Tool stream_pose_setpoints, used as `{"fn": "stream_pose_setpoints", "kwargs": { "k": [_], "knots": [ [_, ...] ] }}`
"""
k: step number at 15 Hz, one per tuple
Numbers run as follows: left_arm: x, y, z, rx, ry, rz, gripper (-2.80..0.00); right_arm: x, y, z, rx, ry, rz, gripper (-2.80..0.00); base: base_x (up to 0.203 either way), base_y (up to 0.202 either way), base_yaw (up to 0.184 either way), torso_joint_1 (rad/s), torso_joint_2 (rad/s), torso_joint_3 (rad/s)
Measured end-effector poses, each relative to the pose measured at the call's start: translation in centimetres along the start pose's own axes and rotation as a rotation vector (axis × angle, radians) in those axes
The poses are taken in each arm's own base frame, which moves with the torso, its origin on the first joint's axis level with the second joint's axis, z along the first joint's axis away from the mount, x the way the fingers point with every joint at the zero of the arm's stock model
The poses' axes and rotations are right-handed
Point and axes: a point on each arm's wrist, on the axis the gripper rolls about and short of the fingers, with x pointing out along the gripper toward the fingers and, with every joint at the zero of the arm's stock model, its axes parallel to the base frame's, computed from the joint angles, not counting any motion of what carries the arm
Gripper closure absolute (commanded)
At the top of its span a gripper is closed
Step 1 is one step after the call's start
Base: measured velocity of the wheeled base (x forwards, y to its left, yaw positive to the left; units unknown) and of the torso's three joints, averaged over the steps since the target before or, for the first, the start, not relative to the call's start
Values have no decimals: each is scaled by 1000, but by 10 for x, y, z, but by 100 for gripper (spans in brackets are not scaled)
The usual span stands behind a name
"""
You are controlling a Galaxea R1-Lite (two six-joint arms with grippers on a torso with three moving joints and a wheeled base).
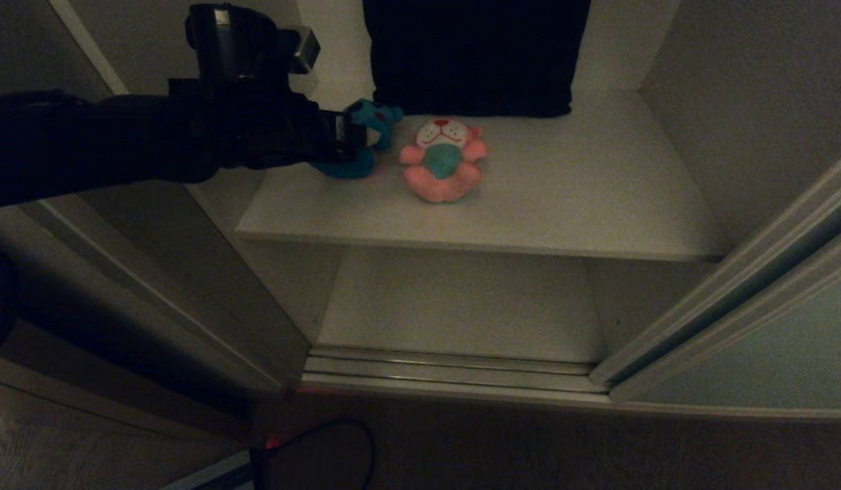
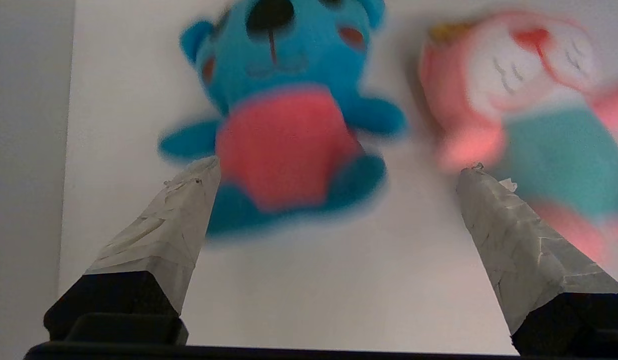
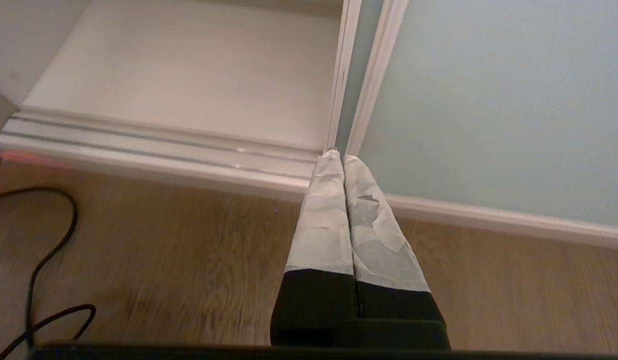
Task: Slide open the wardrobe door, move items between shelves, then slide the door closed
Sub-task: Place the blue doll on the lower shelf
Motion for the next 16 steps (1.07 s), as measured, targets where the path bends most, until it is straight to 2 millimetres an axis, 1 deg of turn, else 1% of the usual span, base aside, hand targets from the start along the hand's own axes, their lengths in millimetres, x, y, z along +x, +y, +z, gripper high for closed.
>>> {"fn": "stream_pose_setpoints", "kwargs": {
  "k": [4, 8, 11, 13, 16],
  "knots": [
    [4, -1, -1, -12, -25, 8, -280, 0, 0, 0, 0, 0, 0, 0, 0, 0, 0, 0, 0, 0],
    [20, 1, -18, -14, 1, 85, -280, 0, 0, 0, 0, 0, 0, 0, 0, 0, 0, 0, 0, 0],
    [36, 7, -31, -22, -22, 135, -280, 0, 0, 0, 0, 0, 0, 0, 0, 0, 0, 0, 0, 0],
    [45, 12, -41, -49, -15, 149, -280, 0, 0, 0, 0, 0, 0, 0, 0, 0, 0, 0, 0, 0],
    [53, 15, -47, -115, -51, 156, -280, 0, 0, 0, 0, 0, 0, 0, 0, 0, 0, 0, 0, 0]
  ]
}}
